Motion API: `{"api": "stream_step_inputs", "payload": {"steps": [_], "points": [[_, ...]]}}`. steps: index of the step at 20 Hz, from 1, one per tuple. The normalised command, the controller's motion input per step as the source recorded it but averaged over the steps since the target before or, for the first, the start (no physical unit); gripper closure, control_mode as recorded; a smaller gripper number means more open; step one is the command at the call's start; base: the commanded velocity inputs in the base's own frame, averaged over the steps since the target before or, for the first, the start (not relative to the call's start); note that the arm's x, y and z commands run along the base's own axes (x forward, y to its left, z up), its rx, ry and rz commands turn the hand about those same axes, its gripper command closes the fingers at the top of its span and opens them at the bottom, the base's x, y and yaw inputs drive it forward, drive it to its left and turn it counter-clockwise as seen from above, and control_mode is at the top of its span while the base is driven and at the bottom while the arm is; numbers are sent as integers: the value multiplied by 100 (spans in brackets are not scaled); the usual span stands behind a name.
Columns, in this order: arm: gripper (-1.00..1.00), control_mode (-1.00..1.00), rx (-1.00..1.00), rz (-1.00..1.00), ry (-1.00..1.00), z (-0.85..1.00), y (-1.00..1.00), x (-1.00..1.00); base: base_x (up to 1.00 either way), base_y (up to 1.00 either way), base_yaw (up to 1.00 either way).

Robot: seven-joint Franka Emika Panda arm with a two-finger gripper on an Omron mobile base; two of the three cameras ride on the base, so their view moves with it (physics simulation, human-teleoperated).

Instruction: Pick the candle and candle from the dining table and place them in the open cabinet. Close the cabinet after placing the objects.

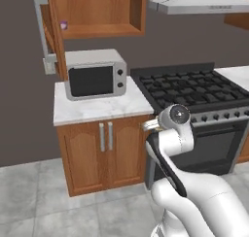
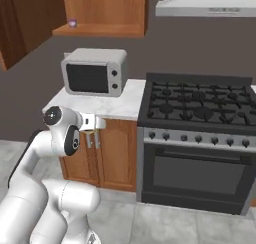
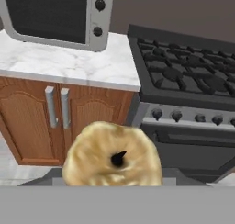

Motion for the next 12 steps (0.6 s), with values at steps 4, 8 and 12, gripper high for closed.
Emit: {"api": "stream_step_inputs", "payload": {"steps": [4, 8, 12], "points": [[100, 100, 0, 0, 0, 0, 0, 0, 45, 32, 0], [100, 100, 0, 0, 0, 0, 0, 0, 61, 19, 0], [100, 100, 0, 0, 0, 0, 0, 0, 64, 32, 0]]}}
